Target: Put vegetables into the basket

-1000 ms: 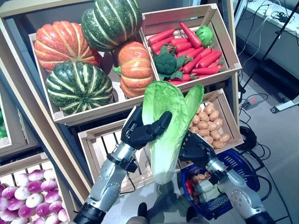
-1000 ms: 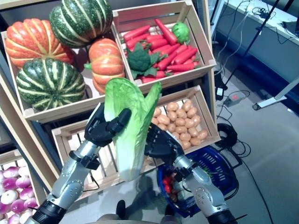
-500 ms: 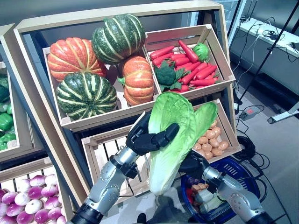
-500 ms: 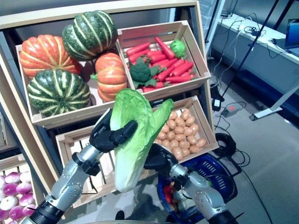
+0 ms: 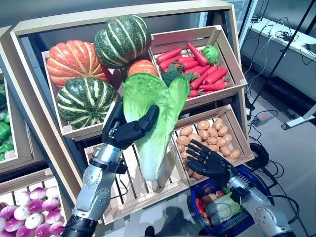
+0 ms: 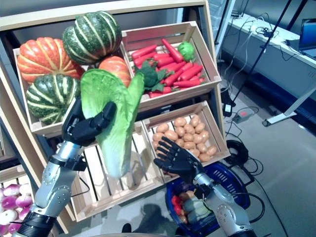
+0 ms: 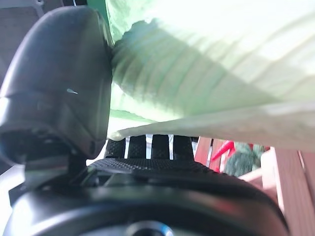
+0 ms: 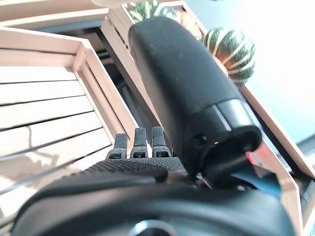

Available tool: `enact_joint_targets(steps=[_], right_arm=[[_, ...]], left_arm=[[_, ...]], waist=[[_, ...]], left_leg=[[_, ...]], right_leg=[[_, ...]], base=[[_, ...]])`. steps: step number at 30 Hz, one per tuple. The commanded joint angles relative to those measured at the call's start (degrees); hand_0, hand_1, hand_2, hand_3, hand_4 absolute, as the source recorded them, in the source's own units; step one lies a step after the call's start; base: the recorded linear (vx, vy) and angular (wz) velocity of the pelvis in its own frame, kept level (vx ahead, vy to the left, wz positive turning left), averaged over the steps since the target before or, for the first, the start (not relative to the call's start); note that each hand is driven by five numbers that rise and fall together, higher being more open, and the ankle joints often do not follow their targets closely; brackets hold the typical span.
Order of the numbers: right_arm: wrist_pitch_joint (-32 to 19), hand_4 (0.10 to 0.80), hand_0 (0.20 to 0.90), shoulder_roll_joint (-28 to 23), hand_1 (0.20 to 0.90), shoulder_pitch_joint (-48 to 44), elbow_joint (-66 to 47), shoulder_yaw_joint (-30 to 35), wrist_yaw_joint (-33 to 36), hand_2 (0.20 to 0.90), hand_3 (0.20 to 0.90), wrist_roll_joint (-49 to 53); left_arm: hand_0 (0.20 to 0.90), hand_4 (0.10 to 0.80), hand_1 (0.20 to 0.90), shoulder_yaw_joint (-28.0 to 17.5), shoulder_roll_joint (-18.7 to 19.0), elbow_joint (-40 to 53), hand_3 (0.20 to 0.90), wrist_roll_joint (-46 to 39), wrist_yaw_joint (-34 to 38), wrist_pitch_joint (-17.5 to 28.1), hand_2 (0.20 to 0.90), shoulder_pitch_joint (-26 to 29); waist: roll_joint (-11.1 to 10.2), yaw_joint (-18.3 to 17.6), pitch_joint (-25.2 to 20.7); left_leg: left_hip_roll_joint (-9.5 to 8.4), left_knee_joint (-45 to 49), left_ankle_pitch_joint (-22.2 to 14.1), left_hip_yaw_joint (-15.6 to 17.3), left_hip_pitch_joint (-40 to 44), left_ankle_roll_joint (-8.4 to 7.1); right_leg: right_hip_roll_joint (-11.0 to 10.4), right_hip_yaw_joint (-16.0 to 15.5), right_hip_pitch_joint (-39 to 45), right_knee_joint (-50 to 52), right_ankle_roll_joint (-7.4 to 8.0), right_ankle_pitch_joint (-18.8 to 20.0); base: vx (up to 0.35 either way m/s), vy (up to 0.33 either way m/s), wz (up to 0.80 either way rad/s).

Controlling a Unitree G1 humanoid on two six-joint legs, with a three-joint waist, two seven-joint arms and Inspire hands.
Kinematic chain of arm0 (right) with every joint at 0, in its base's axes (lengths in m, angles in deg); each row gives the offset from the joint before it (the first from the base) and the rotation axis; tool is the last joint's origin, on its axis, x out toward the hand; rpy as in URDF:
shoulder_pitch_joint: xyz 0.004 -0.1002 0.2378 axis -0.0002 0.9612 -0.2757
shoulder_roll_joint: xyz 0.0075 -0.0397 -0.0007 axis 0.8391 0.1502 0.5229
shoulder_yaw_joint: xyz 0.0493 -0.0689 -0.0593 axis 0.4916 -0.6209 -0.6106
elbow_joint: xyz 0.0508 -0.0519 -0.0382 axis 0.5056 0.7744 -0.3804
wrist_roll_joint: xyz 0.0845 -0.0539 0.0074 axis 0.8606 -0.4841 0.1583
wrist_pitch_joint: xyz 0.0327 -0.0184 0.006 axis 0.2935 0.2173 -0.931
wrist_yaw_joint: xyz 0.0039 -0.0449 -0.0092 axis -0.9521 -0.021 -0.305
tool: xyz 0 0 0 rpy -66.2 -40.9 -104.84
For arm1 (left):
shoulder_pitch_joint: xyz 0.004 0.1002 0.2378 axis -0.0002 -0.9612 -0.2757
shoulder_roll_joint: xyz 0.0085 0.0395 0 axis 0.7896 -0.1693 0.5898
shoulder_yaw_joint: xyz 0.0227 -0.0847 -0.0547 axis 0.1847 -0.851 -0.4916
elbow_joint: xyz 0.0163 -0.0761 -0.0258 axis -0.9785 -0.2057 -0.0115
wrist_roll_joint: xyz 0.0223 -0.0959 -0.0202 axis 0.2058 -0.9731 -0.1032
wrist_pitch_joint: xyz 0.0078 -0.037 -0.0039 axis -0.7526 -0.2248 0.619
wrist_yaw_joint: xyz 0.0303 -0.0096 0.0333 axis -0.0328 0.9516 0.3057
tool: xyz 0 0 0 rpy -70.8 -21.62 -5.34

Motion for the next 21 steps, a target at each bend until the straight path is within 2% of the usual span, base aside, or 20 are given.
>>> enact_joint_targets(steps=[1,4,9,18,21], right_arm=[[-5.59,0.800,0.900,1.37,0.900,-2.53,-7.82,3.22,-0.94,0.900,0.900,2.63],[-4.58,0.800,0.900,1.32,0.900,-2.80,-7.47,2.54,-1.02,0.900,0.900,2.68],[-1.44,0.800,0.900,0.62,0.900,-3.36,-8.88,-0.25,-5.69,0.900,0.900,3.86],[-0.76,0.800,0.900,-0.21,0.900,-7.03,-9.79,-5.30,-15.47,0.900,0.900,6.94],[-0.50,0.800,0.900,0.35,0.900,-7.12,-10.32,-6.06,-16.33,0.900,0.900,7.89]], left_arm=[[0.300,0.400,0.300,-3.68,0.25,2.85,0.300,1.54,1.08,7.14,0.300,3.50],[0.300,0.400,0.300,-3.38,-0.10,2.29,0.300,2.19,1.61,7.73,0.300,3.74],[0.300,0.400,0.300,-1.32,-0.53,1.99,0.300,1.10,1.90,8.20,0.300,4.62],[0.300,0.400,0.300,4.25,-1.78,-0.04,0.300,-1.75,-0.05,6.61,0.300,6.73],[0.300,0.400,0.300,4.76,-2.08,-0.11,0.300,-3.12,-1.15,5.85,0.300,6.49]], waist=[[-1.89,-0.27,-3.93],[-1.93,-0.25,-3.85],[-2.04,-0.22,-3.66],[-2.15,0.41,-3.74],[-2.11,0.50,-3.79]], left_leg=[[-2.56,0.09,-3.34,0.05,0.19,1.53],[-2.43,0.09,-3.32,0.05,0.19,1.43],[-2.38,0.09,-3.26,0.01,0.11,1.33],[-2.38,0.09,-3.32,-0.48,0.21,1.24],[-2.35,0.09,-3.37,-0.48,0.20,1.26]], right_leg=[[1.55,-0.81,1.61,0.13,-3.02,0.16],[1.54,-0.90,1.66,0.13,-3.07,0.11],[1.58,-0.81,1.62,0.13,-3.06,0.10],[1.67,-0.76,1.80,0.13,-3.08,0.15],[1.71,-0.63,1.75,0.13,-3.06,0.14]], base=[[-0.008,0.003,-0.07],[-0.004,0.001,-0.04],[0.000,0.000,0.00],[0.000,0.000,0.00],[0.000,0.000,0.00]])
